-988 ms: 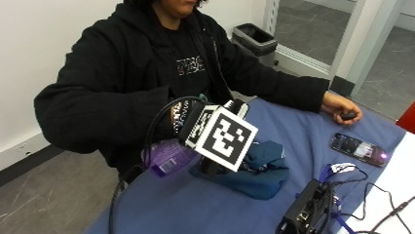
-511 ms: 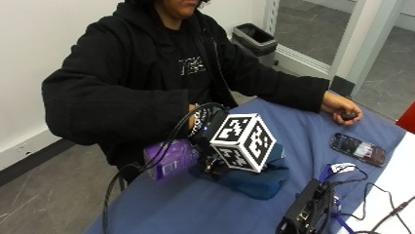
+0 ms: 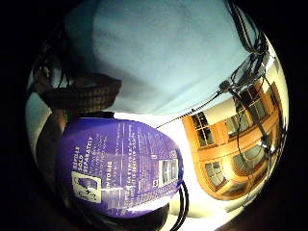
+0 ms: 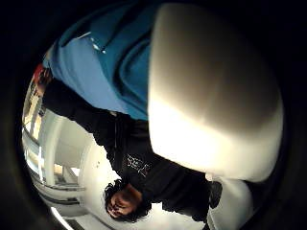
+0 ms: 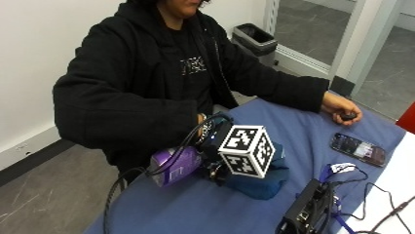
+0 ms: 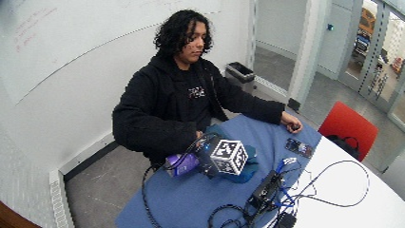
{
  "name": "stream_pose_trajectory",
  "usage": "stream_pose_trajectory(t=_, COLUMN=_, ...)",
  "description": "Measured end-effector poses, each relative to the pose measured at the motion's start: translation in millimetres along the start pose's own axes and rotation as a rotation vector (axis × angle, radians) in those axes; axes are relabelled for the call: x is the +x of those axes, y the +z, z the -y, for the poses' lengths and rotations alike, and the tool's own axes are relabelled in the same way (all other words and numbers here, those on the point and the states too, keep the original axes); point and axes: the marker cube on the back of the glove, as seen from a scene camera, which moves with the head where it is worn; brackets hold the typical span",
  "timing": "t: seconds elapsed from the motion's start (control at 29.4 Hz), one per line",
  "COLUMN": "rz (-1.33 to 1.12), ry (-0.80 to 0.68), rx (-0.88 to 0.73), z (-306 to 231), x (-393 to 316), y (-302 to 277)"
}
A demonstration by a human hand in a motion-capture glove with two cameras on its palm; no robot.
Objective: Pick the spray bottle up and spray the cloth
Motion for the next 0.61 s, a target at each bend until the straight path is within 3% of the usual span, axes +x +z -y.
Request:
stream_pose_trajectory(t=0.14, rz=0.008, ry=-0.083, rx=0.113, z=-17, x=-19, y=-21)
stream_pose_trajectory(t=0.34, rz=0.116, ry=-0.291, rx=0.413, z=-45, x=-78, y=-94)
stream_pose_trajectory(t=0.61, rz=0.245, ry=-0.672, rx=0.530, z=-68, x=-148, y=-110)
